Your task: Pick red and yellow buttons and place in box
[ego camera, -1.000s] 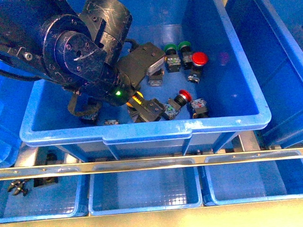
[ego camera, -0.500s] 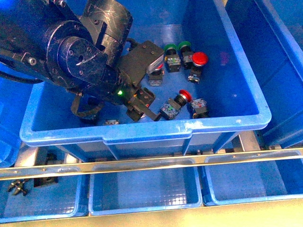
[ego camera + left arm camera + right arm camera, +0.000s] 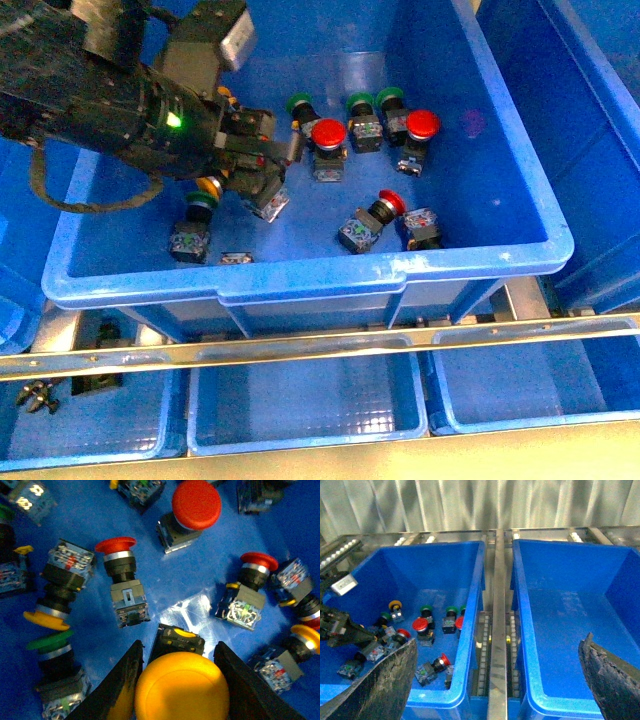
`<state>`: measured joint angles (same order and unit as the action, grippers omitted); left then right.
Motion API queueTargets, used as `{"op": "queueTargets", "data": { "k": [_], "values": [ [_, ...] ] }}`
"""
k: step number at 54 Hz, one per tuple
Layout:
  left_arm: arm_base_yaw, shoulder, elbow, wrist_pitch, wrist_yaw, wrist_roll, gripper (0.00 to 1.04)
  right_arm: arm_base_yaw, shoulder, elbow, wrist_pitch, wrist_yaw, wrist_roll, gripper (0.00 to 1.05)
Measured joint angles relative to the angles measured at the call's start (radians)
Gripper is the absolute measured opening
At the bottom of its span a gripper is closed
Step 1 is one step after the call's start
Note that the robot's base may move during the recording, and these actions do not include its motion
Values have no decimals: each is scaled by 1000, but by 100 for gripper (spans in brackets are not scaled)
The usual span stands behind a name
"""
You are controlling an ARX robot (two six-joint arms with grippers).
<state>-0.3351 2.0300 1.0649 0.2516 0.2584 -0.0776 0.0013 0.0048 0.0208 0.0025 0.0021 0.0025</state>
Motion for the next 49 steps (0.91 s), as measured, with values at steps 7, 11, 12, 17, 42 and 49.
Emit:
{"op": "queueTargets", "data": {
  "k": [7,11,12,17,42,49],
  "values": [
    [16,-68,-50,1,61,-145,35,0,0,0,0,0,0,98],
    [23,-106,-79,5,97,-234,35,0,0,0,0,0,0,98],
    [24,-112,-83,6,102,-246,35,0,0,0,0,0,0,98],
    [31,-153,-113,18,126,-341,35,0,0,0,0,0,0,98],
    [-30,-336,-161,153,251,-765,35,0,0,0,0,0,0,98],
    [-95,-362,-161,153,264,-813,35,0,0,0,0,0,0,98]
  ]
}}
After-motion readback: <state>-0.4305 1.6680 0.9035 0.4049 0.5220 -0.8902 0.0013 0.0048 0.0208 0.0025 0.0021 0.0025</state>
